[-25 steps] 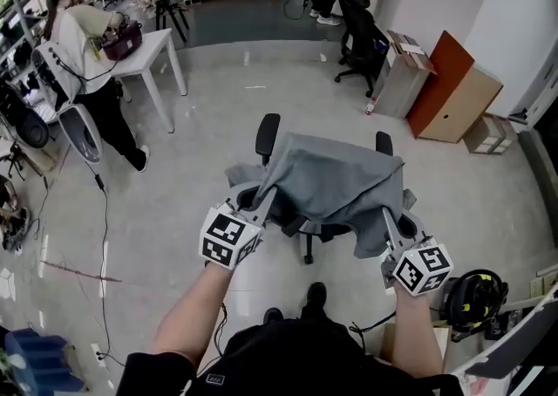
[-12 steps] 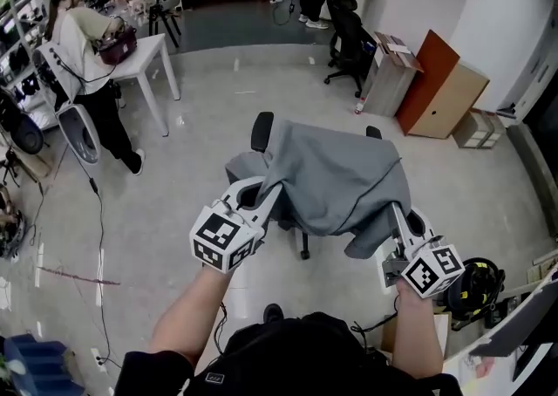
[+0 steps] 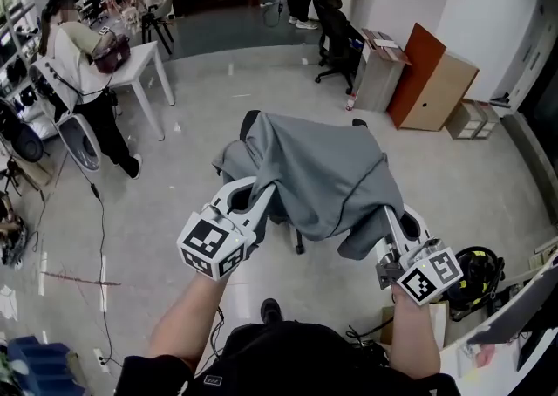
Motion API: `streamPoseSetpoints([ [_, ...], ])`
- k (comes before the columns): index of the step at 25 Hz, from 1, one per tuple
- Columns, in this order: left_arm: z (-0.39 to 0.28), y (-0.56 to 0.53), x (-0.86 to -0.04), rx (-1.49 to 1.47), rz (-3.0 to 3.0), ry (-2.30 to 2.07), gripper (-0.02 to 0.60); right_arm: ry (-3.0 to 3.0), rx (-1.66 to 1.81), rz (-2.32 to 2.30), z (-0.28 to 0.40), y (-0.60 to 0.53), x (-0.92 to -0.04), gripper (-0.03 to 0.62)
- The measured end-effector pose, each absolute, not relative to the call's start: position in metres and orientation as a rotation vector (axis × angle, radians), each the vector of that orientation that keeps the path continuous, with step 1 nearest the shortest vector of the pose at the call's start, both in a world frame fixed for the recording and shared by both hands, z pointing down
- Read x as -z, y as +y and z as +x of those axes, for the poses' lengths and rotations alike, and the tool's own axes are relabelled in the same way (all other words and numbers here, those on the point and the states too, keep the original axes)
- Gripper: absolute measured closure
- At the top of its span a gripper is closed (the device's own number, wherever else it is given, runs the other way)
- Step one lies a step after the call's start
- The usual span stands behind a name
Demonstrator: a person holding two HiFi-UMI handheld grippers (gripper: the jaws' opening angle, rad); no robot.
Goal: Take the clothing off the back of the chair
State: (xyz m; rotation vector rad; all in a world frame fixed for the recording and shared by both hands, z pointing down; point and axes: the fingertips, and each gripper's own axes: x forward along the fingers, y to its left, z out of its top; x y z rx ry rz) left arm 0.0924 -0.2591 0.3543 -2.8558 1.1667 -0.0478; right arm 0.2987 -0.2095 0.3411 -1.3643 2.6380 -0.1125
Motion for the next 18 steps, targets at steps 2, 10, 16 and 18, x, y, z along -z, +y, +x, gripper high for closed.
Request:
streamPoseSetpoints([
  [2,0.103,-0.247,-0.359,0.045,-2.868,1.175,0.575,2.647,0.082,-1.303,0.299,-0.191,-0.335,0.571],
  [10,0.121,-0.188,-0.367,0.075,-2.879,1.199,0.575,2.794,-0.079,-1.092,0.266,-0.114,-0.323,0.569],
  [16,0.144,-0.136,-0.379,0.115,-2.908,1.151,0.575,2.78,0.133,-1.121,0.274,-0.097,-0.362,0.569],
  [18,0.148,-0.127,-0.386,0.146,-2.923,1.148,0.575,2.788,0.186,-1.122,0.268,-0.096,-0.372,0.568],
])
